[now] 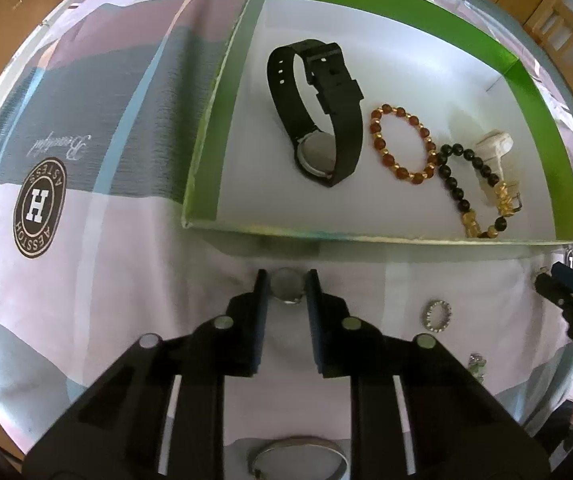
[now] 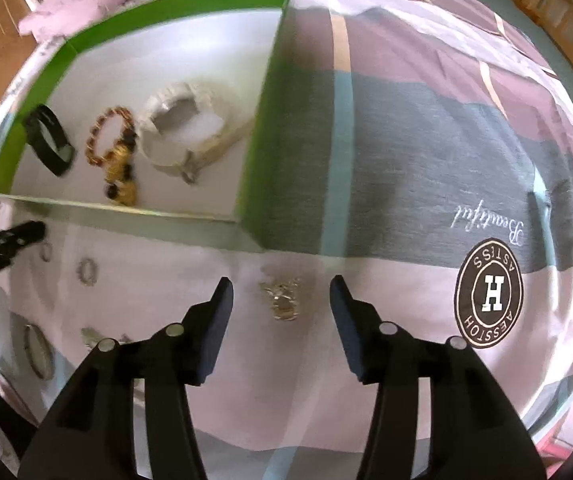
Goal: Organize jewelry
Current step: 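Grasp the small silver pendant with the right tool while the left tool approaches a silver ring, then grasp the silver ring with the left tool while the right tool lifts the pendant toward the box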
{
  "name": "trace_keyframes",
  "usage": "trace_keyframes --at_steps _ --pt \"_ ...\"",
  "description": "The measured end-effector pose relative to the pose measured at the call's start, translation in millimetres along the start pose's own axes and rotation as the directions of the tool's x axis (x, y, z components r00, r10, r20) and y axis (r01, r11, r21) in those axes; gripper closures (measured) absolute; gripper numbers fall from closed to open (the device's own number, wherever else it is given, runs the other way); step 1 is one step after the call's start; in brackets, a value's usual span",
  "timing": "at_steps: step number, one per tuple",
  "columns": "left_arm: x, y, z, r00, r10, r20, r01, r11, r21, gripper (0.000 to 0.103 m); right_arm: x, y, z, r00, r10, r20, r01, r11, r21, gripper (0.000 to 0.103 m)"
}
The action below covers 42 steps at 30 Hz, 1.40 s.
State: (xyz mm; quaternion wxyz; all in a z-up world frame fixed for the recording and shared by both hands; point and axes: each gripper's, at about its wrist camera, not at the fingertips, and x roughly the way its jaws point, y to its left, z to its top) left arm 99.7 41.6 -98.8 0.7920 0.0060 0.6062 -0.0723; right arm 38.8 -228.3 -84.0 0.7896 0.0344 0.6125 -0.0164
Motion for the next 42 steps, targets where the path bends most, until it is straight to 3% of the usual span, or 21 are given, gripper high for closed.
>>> trace_keyframes --at_steps 2,4,5,8,13,17,20,23,24,26,27,29,42 --pt "0.5 -0.5 -0.3 1.000 0.006 0.001 -0.006 1.000 0.004 0.084 9.6 4.0 -1.7 1.000 0.015 -0.018 -0.015 1.000 -0.007 0.060" --pt "0.5 -0.7 0.0 1.000 0.004 0.000 -0.004 1.000 0.001 0.084 10.1 8.5 -3.7 1.000 0.019 -0.010 -0.019 0.999 -0.030 0.084" --pt "0.6 -0.1 0.4 1.000 -0.001 -0.002 0.001 1.000 -0.005 0.084 7.5 13.8 -5.6 0.999 0.033 -0.006 -0.033 0.998 -0.054 0.088" --pt "3.2 3.9 1.5 1.000 -0.018 -0.005 0.017 1.000 -0.017 0.078 8.4 24.9 -10.8 0.991 0.128 -0.035 -0.131 0.988 -0.081 0.088" --pt "8.7 -1.8 0.5 1.000 0.003 -0.003 -0.003 1.000 0.017 0.067 10.5 30.8 -14.2 0.995 0.092 -0.031 -0.095 0.989 -0.113 0.087" --pt "9.3 -8.7 -1.7 1.000 0.016 0.005 -0.016 0.999 0.036 0.067 8.3 27.6 -10.6 0.994 0.102 -0.024 -0.104 0.992 -0.070 0.079" --pt "8.9 -10.1 -0.9 1.000 0.013 0.007 -0.013 0.999 0.035 0.085 7.6 21.5 -10.9 0.996 0.087 -0.015 -0.088 0.995 -0.046 0.065" --pt "7.7 -8.3 -1.0 1.000 -0.002 0.001 0.002 1.000 0.021 0.084 12.7 21.3 -12.8 0.997 0.069 -0.025 -0.070 0.996 -0.063 0.065" --pt "5.2 -5.8 -1.0 1.000 -0.002 0.001 0.002 1.000 0.022 0.085 16.3 21.4 -8.5 0.998 0.057 -0.023 -0.059 0.995 -0.077 0.065" --pt "7.3 -5.2 0.1 1.000 0.002 0.002 -0.002 1.000 0.024 0.085 17.4 24.3 -10.8 0.998 0.063 -0.017 -0.064 0.994 -0.093 0.087" --pt "8.1 -5.4 0.1 1.000 0.003 0.002 -0.003 1.000 0.024 0.085 16.0 25.7 -10.7 0.996 0.091 -0.022 -0.093 0.992 -0.088 0.089" --pt "7.0 -4.9 -0.7 1.000 -0.001 0.000 0.000 1.000 0.019 0.085 11.6 25.0 -11.5 0.989 0.149 -0.019 -0.150 0.986 -0.069 0.089" --pt "-8.1 -11.8 -5.3 0.999 0.004 0.032 -0.006 0.999 0.044 0.085 -1.3 39.7 -11.6 0.987 0.164 0.005 -0.162 0.982 -0.095 0.089"
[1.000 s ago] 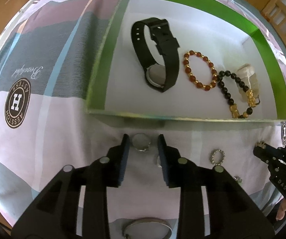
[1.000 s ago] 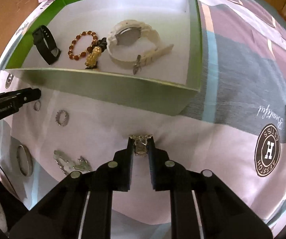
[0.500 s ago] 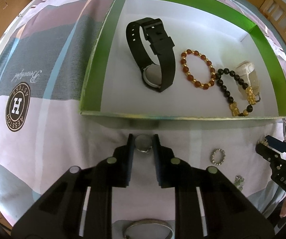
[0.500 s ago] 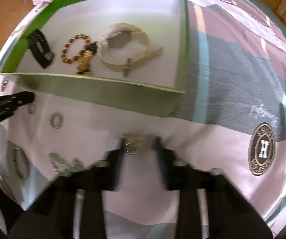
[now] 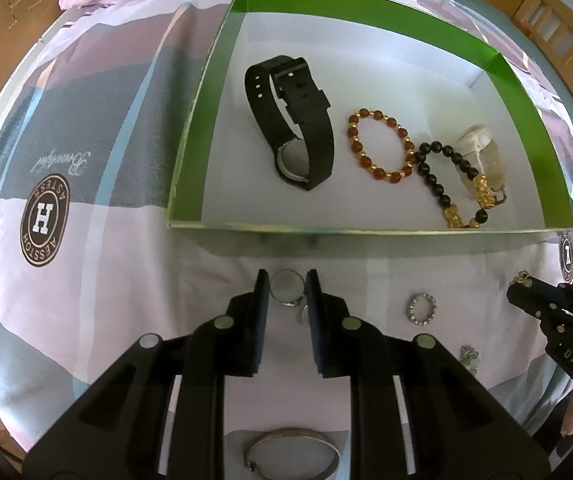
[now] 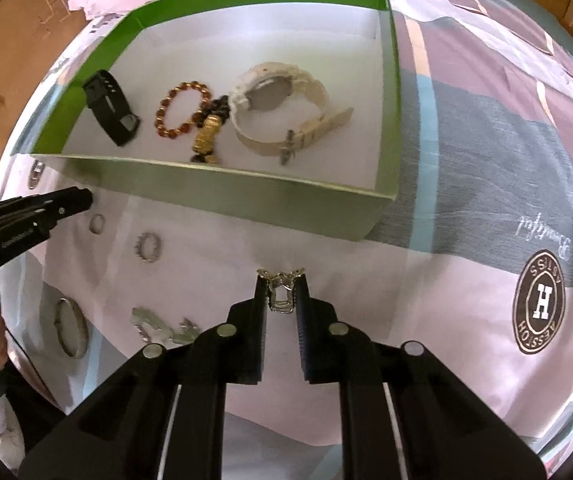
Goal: Organize jewelry
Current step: 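Grasp the silver ring with the left tool while the right tool lifts the pendant toward the box, then carry the ring and pendant into the green box and open both tools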
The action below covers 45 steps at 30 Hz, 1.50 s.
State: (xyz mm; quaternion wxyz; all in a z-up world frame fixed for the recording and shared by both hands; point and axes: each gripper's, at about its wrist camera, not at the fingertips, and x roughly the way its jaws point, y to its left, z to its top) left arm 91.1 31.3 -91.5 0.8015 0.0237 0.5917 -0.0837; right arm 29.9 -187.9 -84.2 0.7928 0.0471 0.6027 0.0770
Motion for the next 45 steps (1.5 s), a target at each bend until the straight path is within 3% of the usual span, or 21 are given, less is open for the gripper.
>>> trace_keyframes --at_steps 3,10,19,24,33,42,44,45 --pt "-6.5 0.1 -2.6 1.000 -0.008 0.009 0.008 1.000 -0.006 0.085 -7.2 6.9 1.3 0.999 0.014 0.036 -0.013 1.000 -0.016 0.089" --pt "-46.1 0.5 -3.3 0.994 -0.070 0.079 0.069 0.998 0.008 0.085 -30.2 17.5 6.2 0.981 0.137 0.136 -0.131 0.990 -0.052 0.089" --pt "-72.3 -2.4 1.8 0.980 -0.090 0.177 0.090 0.996 0.010 0.085 -77.7 7.4 11.8 0.914 0.152 0.377 -0.155 0.988 -0.023 0.089" --pt "-72.6 1.5 14.6 0.979 -0.080 0.187 0.082 0.997 -0.005 0.084 -61.8 10.4 30.3 0.935 0.076 0.346 -0.083 0.997 0.006 0.089" --pt "-70.4 4.8 37.4 0.973 -0.083 0.217 0.095 0.994 -0.048 0.085 -46.5 12.7 45.4 0.932 0.067 0.357 -0.088 0.995 0.042 0.089" --pt "-56.4 -1.2 36.8 0.977 -0.056 0.205 0.065 0.997 -0.036 0.084 -34.4 14.8 47.1 0.938 0.071 0.340 -0.090 0.995 0.040 0.089" --pt "-54.4 -1.7 36.0 0.978 -0.050 0.201 0.058 0.998 -0.033 0.084 -33.6 17.2 46.9 0.940 0.052 0.336 -0.065 0.997 0.028 0.080" --pt "-53.6 -2.3 35.5 0.979 -0.048 0.199 0.055 0.998 -0.031 0.084 -34.5 18.1 46.2 0.940 0.027 0.341 -0.040 0.999 0.031 0.063"
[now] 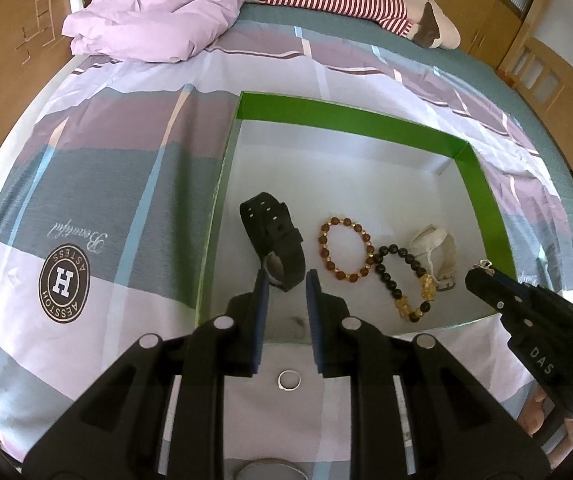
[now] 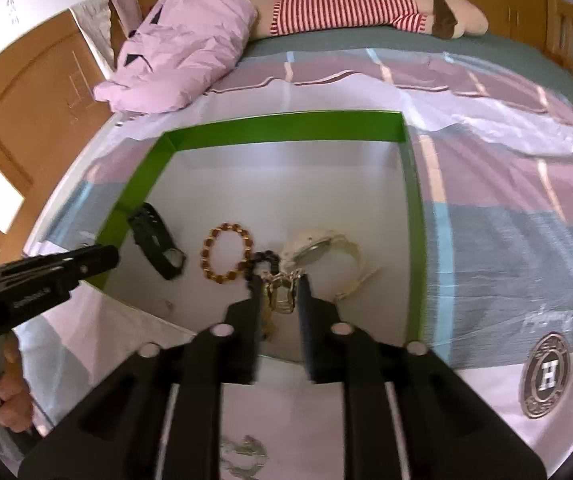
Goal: Organize jewelry
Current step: 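Carry the ring and pendant into the green box and open both tools, then grasp another silver ring with the left tool while the right tool grasps the silver bead ring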
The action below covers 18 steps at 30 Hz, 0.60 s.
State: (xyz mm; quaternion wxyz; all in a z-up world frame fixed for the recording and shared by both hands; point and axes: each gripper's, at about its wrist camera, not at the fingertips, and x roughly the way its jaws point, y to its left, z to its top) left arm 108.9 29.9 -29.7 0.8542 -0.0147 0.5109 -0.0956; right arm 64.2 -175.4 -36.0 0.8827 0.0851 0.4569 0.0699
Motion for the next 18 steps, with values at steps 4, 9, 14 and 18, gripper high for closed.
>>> trace_keyframes --at_steps 4,9,14,18 --pt "-0.1 -1.7 -1.1 1.000 0.000 -0.001 0.000 1.000 0.010 0.084 -6.0 -1.8 -1.1 1.000 0.018 0.010 -0.019 1.000 0.023 0.058" --pt "-3.7 -3.8 -6.5 1.000 -0.004 -0.015 0.004 1.000 0.017 0.084 -22.2 3.5 -9.3 0.996 0.092 -0.006 -0.092 0.996 0.000 0.058" --pt "-15.9 -3.9 -21.0 0.999 -0.016 -0.039 0.018 0.999 0.040 0.068 -18.5 25.4 -33.4 0.974 0.195 -0.114 -0.205 0.975 -0.084 0.058" --pt "-8.2 -4.4 -31.5 0.996 -0.012 -0.090 0.017 0.998 0.052 0.067 6.7 50.2 -48.6 0.970 0.170 -0.172 -0.198 0.967 -0.160 0.058"
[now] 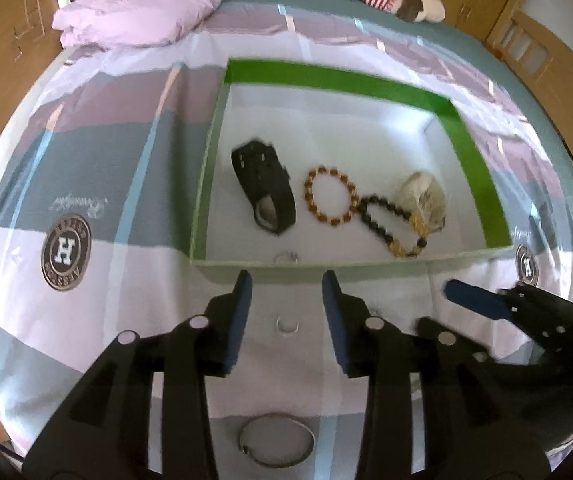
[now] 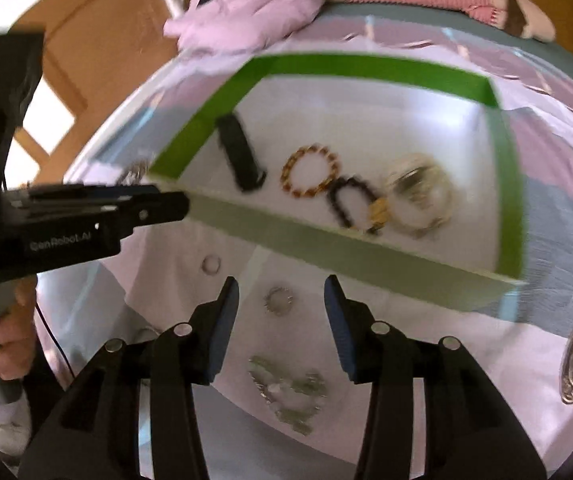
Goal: Organize jewelry
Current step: 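Grasp another silver ring with the left tool while the right tool grasps the silver bead ring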
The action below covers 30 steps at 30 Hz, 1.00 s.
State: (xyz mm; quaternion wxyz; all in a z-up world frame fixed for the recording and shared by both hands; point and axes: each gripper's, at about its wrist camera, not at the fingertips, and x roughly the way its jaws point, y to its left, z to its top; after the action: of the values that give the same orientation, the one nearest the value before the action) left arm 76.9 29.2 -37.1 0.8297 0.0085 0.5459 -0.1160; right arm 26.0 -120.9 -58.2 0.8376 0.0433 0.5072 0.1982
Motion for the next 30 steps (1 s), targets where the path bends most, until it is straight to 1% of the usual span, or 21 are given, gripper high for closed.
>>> trace_keyframes --at_steps 2,3,6,7,8,9,12,14,15,18,24,26,27,29,30 --pt "8.5 1.6 -1.7 0.999 0.000 -0.033 0.000 1.000 -0.008 0.067 14.7 8.0 -2.6 0.999 0.004 -0.032 -0.004 1.000 -0.018 0.058" --pt "14.8 2.7 -2.6 0.998 0.000 -0.058 -0.001 1.000 -0.015 0.067 21.2 11.3 -3.7 0.999 -0.011 -0.041 0.010 1.000 -0.030 0.058" --pt "23.8 5.0 -5.2 0.996 0.001 -0.091 -0.003 1.000 -0.023 0.066 40.2 16.1 -6.0 0.996 -0.046 -0.070 0.042 0.997 -0.060 0.059" --pt "25.3 4.6 -6.3 0.996 0.005 -0.095 -0.007 1.000 -0.021 0.065 44.9 16.5 -6.2 0.995 -0.060 -0.081 0.055 0.996 -0.065 0.071" --pt "26.8 4.2 -6.9 0.995 0.011 -0.098 -0.013 1.000 -0.017 0.065 50.8 16.3 -7.3 0.991 -0.090 -0.097 0.084 0.994 -0.072 0.077" --pt "27.5 3.6 -7.7 0.995 0.015 -0.099 -0.016 1.000 -0.016 0.064 51.2 15.9 -7.6 0.989 -0.113 -0.095 0.106 0.991 -0.076 0.082" --pt "30.7 1.4 -9.4 0.994 0.016 -0.104 -0.017 1.000 -0.007 0.064 44.7 10.8 -5.7 0.988 -0.097 -0.117 0.093 0.995 -0.042 0.082" --pt "34.1 -0.6 -10.5 0.994 0.018 -0.112 -0.019 1.000 0.001 0.062 40.1 6.3 -5.9 0.984 -0.126 -0.125 0.124 0.992 -0.027 0.082" --pt "36.4 -2.2 -11.7 0.993 0.020 -0.117 -0.020 1.000 0.006 0.060 39.5 3.4 -8.8 0.983 -0.133 -0.130 0.131 0.991 -0.021 0.082" --pt "42.8 -7.2 -14.5 0.991 0.028 -0.131 -0.024 0.999 0.029 0.059 38.8 -6.4 -9.4 0.981 -0.121 -0.150 0.126 0.992 0.026 0.082" --pt "60.9 -12.6 -18.1 0.986 0.054 -0.160 -0.046 0.997 0.056 0.059 41.2 -1.8 -8.0 0.981 -0.118 -0.153 0.122 0.992 0.017 0.082" --pt "68.9 -13.3 -19.3 0.981 0.070 -0.180 -0.058 0.996 0.069 0.062 39.0 -5.3 -9.3 0.981 -0.120 -0.154 0.123 0.992 0.011 0.082" --pt "71.1 -13.3 -19.5 0.980 0.078 -0.182 -0.065 0.995 0.072 0.065 39.1 -4.9 -8.8 0.981 -0.121 -0.154 0.123 0.992 0.007 0.082" --pt "72.0 -13.4 -19.4 0.981 0.080 -0.175 -0.068 0.995 0.077 0.067 38.5 -5.4 -9.0 0.981 -0.121 -0.153 0.123 0.992 0.006 0.082" --pt "71.5 -13.5 -18.9 0.981 0.086 -0.171 -0.073 0.994 0.082 0.071 38.0 -6.2 -9.4 0.981 -0.121 -0.154 0.123 0.992 0.004 0.082"
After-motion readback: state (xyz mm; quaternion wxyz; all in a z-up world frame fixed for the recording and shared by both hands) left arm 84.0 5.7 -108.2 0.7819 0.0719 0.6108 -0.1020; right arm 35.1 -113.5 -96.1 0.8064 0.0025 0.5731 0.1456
